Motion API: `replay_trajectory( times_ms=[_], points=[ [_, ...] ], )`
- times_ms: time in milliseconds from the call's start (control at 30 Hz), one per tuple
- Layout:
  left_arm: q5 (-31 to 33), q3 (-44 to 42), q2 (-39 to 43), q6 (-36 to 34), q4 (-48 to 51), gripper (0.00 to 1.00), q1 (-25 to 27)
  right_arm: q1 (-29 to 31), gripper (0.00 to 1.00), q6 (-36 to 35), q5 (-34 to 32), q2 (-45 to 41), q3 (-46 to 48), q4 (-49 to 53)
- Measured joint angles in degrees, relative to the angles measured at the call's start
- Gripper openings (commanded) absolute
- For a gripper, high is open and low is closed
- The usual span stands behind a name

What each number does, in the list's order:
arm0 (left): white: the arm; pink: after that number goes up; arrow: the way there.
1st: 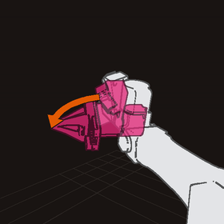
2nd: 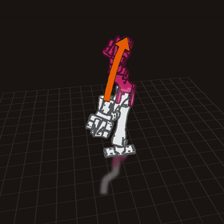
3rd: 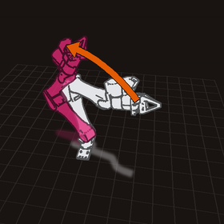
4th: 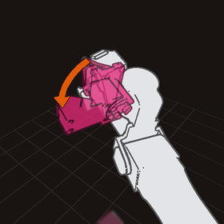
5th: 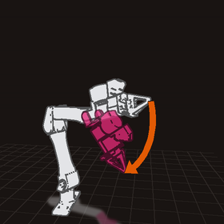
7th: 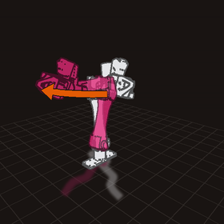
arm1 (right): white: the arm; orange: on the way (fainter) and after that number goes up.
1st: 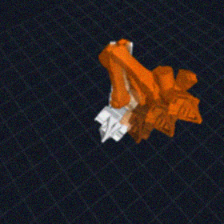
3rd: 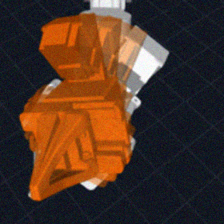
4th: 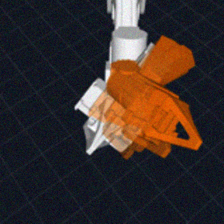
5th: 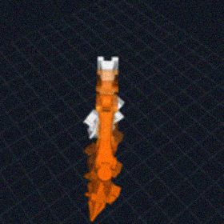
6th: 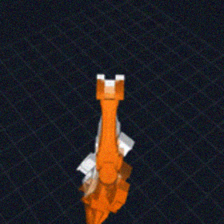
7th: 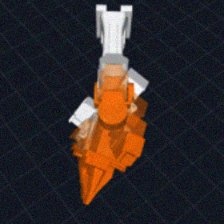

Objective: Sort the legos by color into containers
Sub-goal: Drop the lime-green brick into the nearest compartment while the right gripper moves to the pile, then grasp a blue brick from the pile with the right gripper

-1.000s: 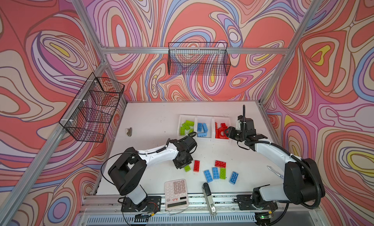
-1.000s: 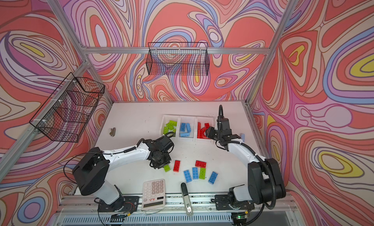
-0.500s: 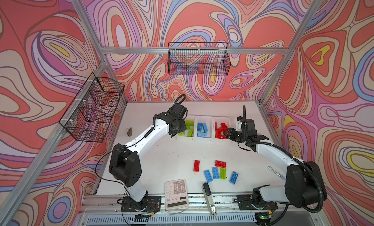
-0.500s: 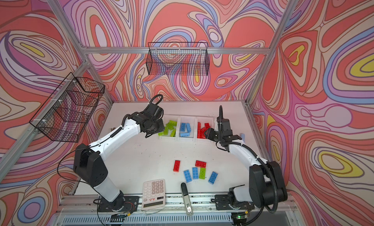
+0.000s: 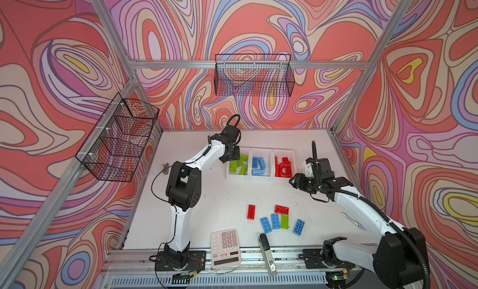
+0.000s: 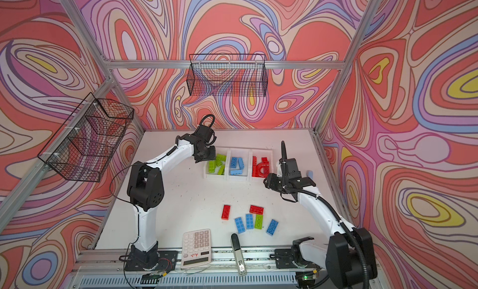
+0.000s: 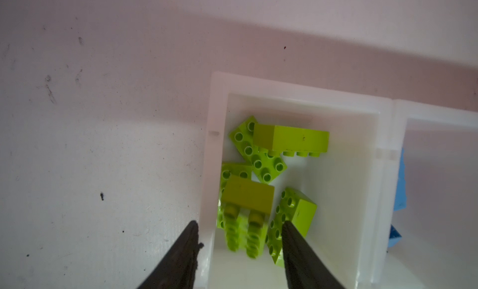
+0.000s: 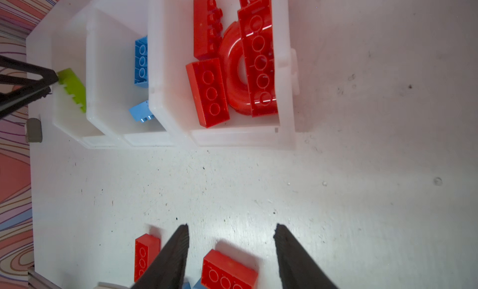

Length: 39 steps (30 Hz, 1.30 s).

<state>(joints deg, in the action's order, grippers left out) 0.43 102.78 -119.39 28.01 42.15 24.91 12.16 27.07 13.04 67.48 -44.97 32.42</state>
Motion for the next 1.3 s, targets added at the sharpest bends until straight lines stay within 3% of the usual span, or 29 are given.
replay_trajectory(
  times_ms=[100, 333, 633, 767, 967, 1300],
  points=[
    [-0.7, 0.3, 0.0, -0.6, -1.1, 0.81, -0.1, 2.6, 0.57, 0.2, -2.2, -0.7, 0.0, 3.4],
    [-2.1, -2.6, 4.0, -1.5, -3.5, 0.79, -0.6, 14.1, 0.56, 2.3, -6.9, 0.3, -0.5, 7.5],
    [-2.8, -23.3, 25.4, -1.9, -15.7, 0.77, -2.5, 30.0, 0.52, 6.5, -13.2, 0.9, 0.7, 9.4],
    [-2.8, -32.3, 31.1, -1.9, -20.0, 0.76, -2.7, 35.1, 0.52, 9.2, -14.4, 2.4, 2.1, 8.9],
    [-2.2, -40.9, 36.7, -2.3, -22.3, 0.76, -2.8, 39.0, 0.53, 12.8, -15.5, 5.9, 3.5, 7.1],
    [-1.6, -41.5, 39.9, -2.9, -22.7, 0.75, -2.8, 41.3, 0.49, 16.9, -16.8, 9.4, 5.9, 3.3]
  ],
)
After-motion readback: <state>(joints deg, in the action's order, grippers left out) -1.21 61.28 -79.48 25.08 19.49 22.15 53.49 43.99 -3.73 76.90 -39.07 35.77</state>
